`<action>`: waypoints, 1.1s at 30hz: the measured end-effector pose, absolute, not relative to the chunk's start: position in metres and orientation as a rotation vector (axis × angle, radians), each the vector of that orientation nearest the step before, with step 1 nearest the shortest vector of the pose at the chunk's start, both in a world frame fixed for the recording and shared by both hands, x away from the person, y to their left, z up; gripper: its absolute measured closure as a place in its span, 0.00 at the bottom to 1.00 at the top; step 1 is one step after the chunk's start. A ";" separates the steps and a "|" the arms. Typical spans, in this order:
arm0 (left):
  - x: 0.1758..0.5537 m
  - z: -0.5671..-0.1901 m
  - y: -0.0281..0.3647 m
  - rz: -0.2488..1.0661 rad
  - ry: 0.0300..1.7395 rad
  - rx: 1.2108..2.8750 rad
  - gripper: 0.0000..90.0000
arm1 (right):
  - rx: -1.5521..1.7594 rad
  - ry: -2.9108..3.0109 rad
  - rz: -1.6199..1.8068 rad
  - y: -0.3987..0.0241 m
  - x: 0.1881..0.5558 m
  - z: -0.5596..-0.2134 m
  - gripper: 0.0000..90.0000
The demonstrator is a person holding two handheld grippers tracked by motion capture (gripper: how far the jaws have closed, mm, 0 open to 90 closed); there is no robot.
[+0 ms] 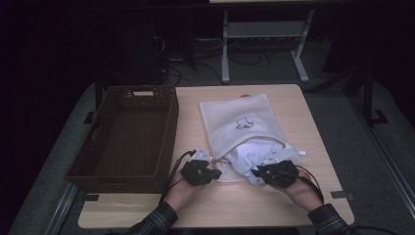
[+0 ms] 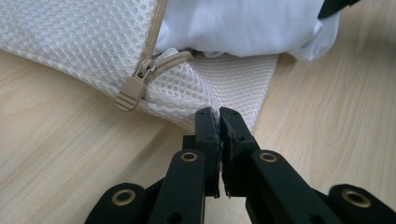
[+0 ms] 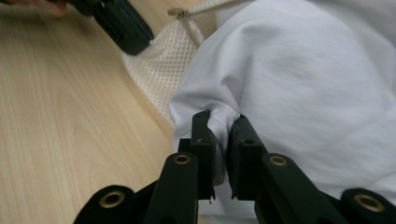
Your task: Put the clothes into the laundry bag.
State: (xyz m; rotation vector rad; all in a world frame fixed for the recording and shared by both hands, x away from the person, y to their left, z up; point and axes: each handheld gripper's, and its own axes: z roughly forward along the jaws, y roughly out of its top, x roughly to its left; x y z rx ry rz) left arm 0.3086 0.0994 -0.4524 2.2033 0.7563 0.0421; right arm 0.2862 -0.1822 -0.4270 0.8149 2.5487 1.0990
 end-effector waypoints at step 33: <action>0.309 -0.458 0.092 0.006 0.731 2.246 0.97 | 1.014 2.473 1.065 -0.136 0.351 -0.437 0.91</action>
